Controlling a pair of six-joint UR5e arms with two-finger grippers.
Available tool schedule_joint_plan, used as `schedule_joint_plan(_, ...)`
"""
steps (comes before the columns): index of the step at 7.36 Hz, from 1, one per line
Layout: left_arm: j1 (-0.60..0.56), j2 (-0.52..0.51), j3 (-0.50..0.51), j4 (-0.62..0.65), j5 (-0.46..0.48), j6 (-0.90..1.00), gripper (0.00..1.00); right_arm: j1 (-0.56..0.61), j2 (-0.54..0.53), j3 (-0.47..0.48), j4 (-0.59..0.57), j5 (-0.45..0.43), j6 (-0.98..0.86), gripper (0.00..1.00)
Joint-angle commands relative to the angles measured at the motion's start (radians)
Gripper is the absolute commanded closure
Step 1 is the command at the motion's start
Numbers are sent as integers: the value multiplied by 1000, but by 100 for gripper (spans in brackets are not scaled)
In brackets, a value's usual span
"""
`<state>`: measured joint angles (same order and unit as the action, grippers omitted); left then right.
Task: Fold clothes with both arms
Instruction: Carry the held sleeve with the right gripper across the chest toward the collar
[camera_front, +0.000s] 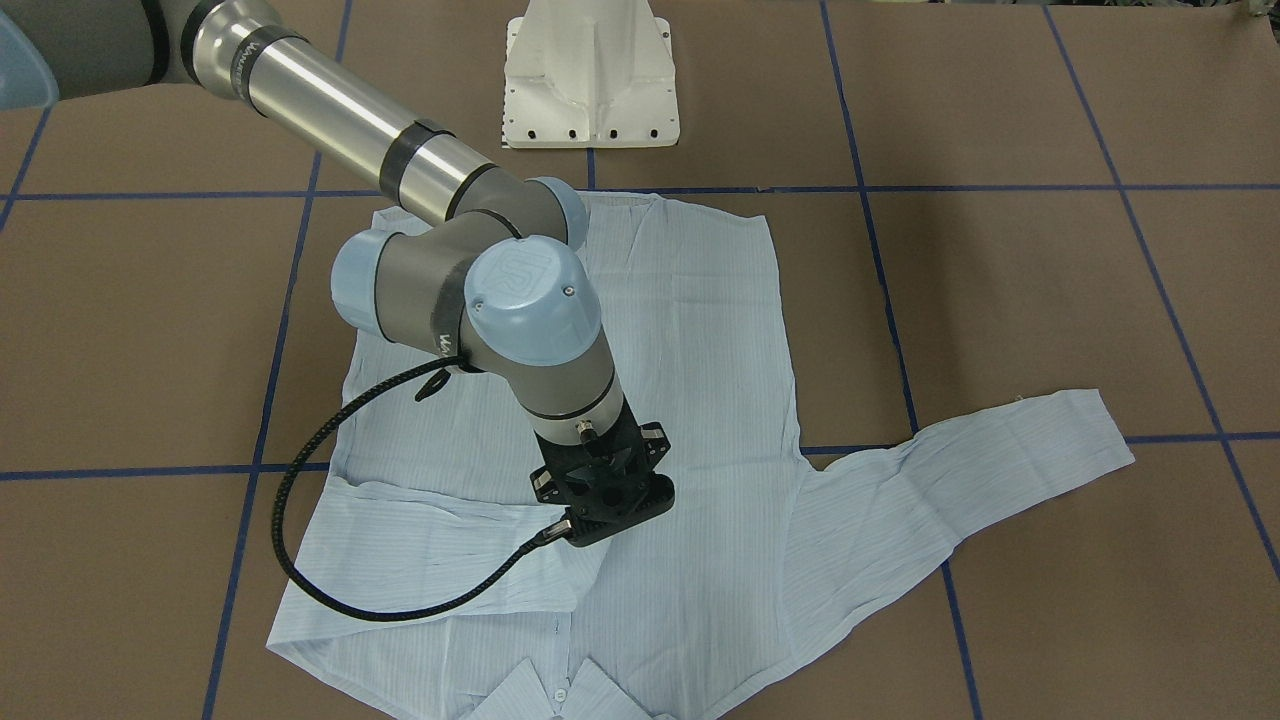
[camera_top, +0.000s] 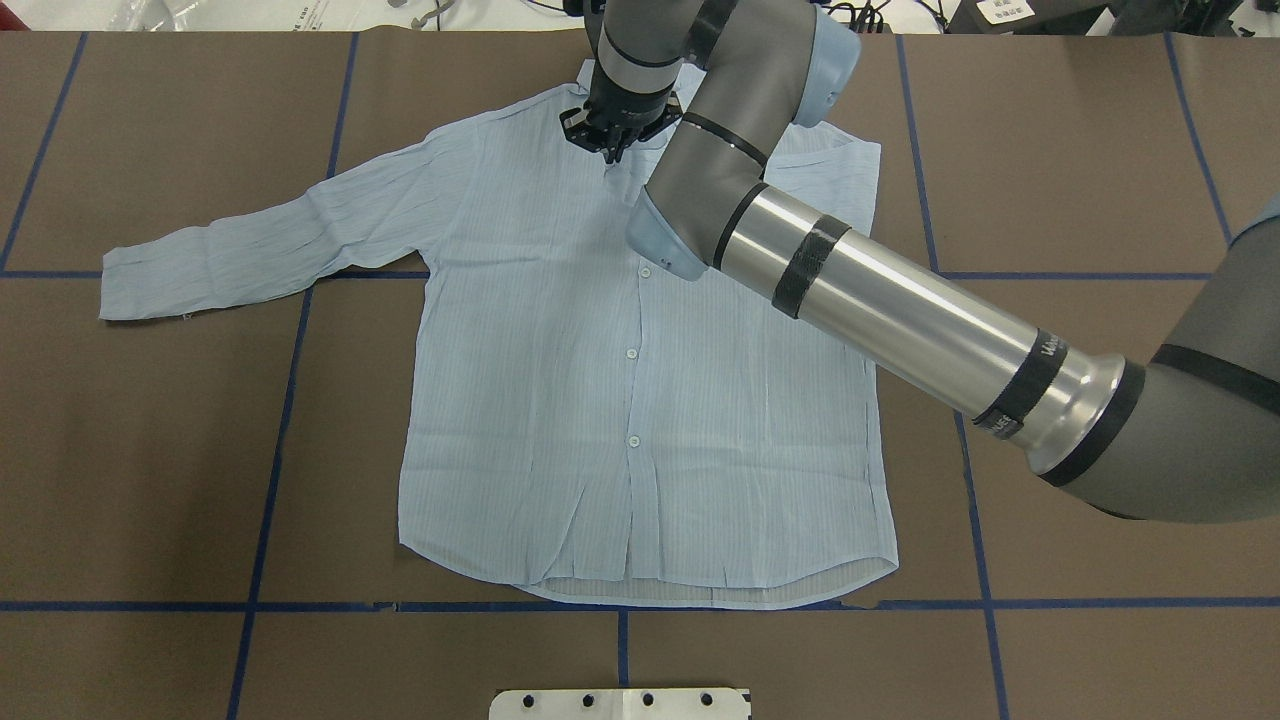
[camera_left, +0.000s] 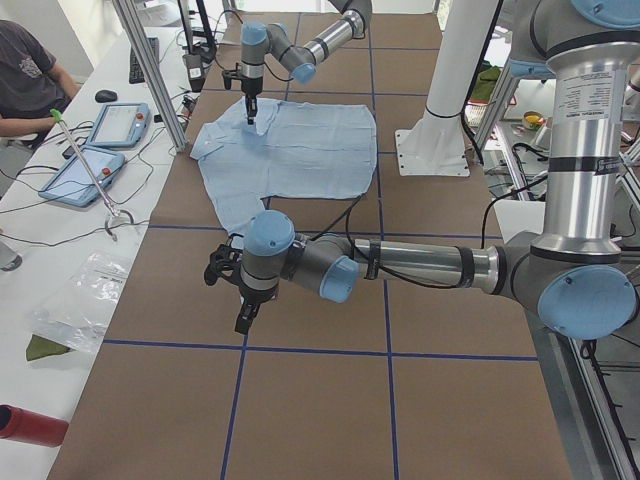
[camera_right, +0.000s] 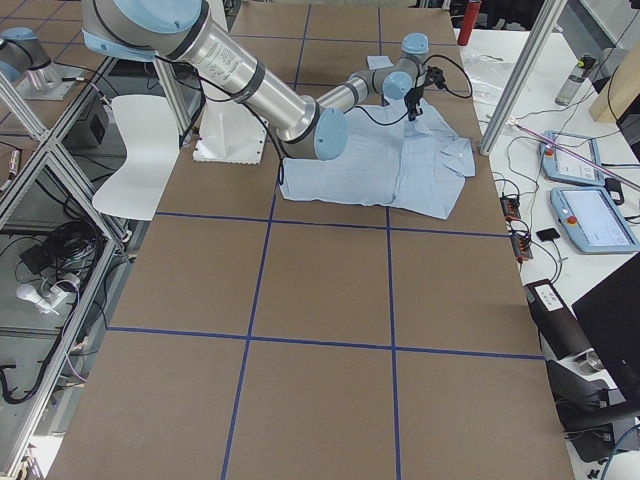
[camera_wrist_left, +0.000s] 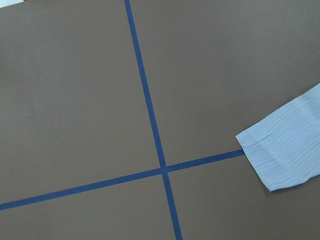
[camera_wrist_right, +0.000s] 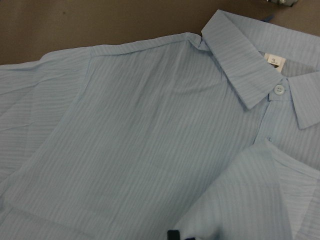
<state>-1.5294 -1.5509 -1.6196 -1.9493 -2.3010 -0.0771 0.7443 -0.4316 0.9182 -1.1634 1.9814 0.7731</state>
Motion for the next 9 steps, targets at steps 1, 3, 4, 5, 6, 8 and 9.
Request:
schedule_joint_plan(1, 0, -3, 29, -34, 0, -3, 1, -48, 30, -42, 48, -59, 0, 100)
schedule_joint_plan(3, 0, -6, 29, -34, 0, -7, 1, -94, 53, -67, 100, -160, 8, 0)
schedule_joint_plan(4, 0, -8, 29, -34, 0, -7, 1, -95, 57, -67, 100, -161, 9, 0)
schedule_joint_plan(5, 0, -9, 29, -34, 0, -9, 1, -95, 56, -67, 99, -162, 15, 0)
schedule_joint_plan(6, 2, -14, 29, -39, 0, -59, 1, -92, 53, -62, 94, -162, 78, 0)
schedule_joint_plan(8, 40, -11, 81, -246, 12, -357, 1, -74, 10, 67, -59, -154, 114, 0)
schedule_joint_plan(9, 146, 0, 98, -373, 90, -523, 1, -56, -36, 187, -184, -145, 109, 0)
